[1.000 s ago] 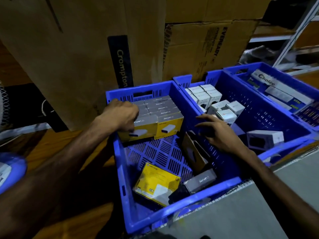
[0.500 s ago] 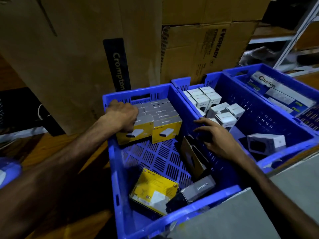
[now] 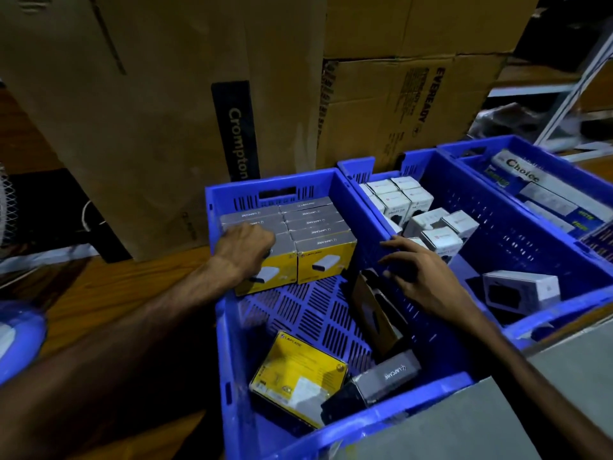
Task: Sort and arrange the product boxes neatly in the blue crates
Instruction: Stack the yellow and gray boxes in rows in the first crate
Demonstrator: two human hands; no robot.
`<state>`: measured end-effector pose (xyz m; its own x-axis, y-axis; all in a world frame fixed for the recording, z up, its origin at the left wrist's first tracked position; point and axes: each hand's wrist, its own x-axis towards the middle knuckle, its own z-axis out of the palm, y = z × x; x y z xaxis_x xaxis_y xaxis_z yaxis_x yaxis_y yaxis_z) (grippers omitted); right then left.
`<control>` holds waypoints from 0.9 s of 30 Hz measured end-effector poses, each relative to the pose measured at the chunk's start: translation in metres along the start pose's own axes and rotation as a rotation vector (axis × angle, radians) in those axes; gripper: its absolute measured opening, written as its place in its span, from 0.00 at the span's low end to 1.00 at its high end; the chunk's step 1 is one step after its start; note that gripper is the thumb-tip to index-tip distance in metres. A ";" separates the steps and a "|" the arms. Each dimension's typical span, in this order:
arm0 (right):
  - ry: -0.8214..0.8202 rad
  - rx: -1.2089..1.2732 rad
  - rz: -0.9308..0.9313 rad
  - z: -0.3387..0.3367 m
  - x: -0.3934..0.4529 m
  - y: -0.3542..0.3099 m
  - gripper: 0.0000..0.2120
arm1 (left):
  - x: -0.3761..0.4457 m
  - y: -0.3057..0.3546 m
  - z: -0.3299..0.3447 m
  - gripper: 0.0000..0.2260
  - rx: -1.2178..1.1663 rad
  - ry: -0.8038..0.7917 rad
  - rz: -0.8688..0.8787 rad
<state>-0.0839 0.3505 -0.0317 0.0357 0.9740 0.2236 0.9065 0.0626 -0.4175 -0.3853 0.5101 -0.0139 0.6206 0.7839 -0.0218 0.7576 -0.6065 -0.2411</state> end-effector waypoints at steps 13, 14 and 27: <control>0.044 0.124 0.020 -0.001 0.000 -0.002 0.08 | 0.002 0.024 0.001 0.12 0.029 -0.062 -0.030; 0.069 0.174 0.043 -0.002 0.000 -0.002 0.08 | 0.000 0.034 -0.004 0.12 0.026 -0.040 -0.009; 0.412 0.201 0.159 -0.005 -0.006 -0.005 0.06 | 0.029 0.153 0.005 0.26 -0.112 0.172 0.721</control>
<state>-0.0868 0.3438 -0.0266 0.3672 0.8102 0.4568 0.7790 0.0005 -0.6271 -0.2523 0.4407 -0.0564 0.9869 0.1601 0.0175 0.1610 -0.9792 -0.1238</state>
